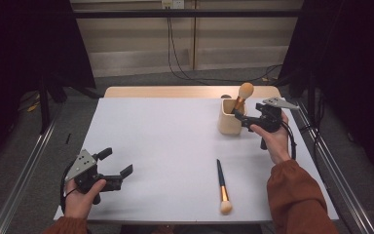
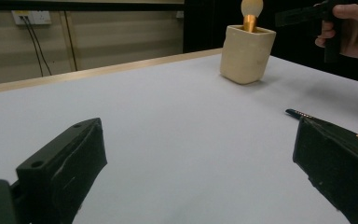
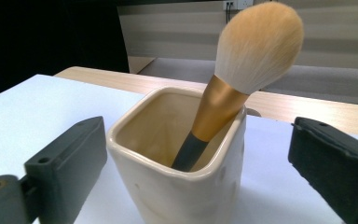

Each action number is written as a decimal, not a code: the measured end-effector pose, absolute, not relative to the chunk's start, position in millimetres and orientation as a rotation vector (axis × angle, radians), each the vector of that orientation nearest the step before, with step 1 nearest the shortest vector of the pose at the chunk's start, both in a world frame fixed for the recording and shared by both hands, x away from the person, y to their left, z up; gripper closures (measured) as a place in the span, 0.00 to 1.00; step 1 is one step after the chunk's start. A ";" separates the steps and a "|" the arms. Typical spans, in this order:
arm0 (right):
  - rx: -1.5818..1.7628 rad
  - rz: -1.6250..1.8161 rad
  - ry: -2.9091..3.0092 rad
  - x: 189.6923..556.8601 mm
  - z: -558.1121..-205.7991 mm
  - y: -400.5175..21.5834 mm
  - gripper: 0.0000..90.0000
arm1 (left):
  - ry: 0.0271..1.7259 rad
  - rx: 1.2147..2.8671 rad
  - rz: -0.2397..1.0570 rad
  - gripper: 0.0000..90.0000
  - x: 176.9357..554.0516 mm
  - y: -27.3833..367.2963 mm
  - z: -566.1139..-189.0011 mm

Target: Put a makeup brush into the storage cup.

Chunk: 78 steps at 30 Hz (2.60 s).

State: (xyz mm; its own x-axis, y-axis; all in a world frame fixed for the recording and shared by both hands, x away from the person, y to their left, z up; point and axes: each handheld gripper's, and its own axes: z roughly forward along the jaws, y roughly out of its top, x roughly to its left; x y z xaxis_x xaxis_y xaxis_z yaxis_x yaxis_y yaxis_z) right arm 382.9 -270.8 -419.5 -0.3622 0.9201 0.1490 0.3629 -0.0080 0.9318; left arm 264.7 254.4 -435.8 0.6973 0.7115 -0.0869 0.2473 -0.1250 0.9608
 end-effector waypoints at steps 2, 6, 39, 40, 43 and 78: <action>1.322 1.383 1.751 379.9 -419.2 -271.4 0.01 | 0.775 1.696 0.481 0.03 264.8 254.8 -435.5; 1.299 1.393 1.745 371.6 -419.4 -272.4 0.00 | 0.776 1.695 0.484 0.03 265.0 254.7 -435.5; 1.214 1.411 1.746 293.1 -425.1 -277.1 0.01 | 0.784 1.682 0.490 0.03 264.0 255.9 -434.2; 1.210 1.407 1.746 291.0 -425.4 -277.3 0.01 | 0.784 1.682 0.489 0.03 264.0 255.8 -434.2; 1.201 1.406 1.748 284.3 -427.3 -278.1 0.01 | 0.780 1.684 0.489 0.03 263.4 255.9 -433.9; 1.196 1.399 1.730 215.6 -435.6 -288.6 0.01 | 0.791 1.657 0.493 0.03 256.9 259.7 -433.7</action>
State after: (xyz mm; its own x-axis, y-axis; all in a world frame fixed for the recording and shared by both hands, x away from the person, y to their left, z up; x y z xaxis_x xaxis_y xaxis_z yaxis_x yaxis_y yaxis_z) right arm 215.6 -288.6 -435.6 -0.4087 0.9091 0.0806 0.2691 0.0356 0.9624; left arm 256.9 259.7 -433.7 0.6817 0.7256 -0.0941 0.2352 -0.0955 0.9673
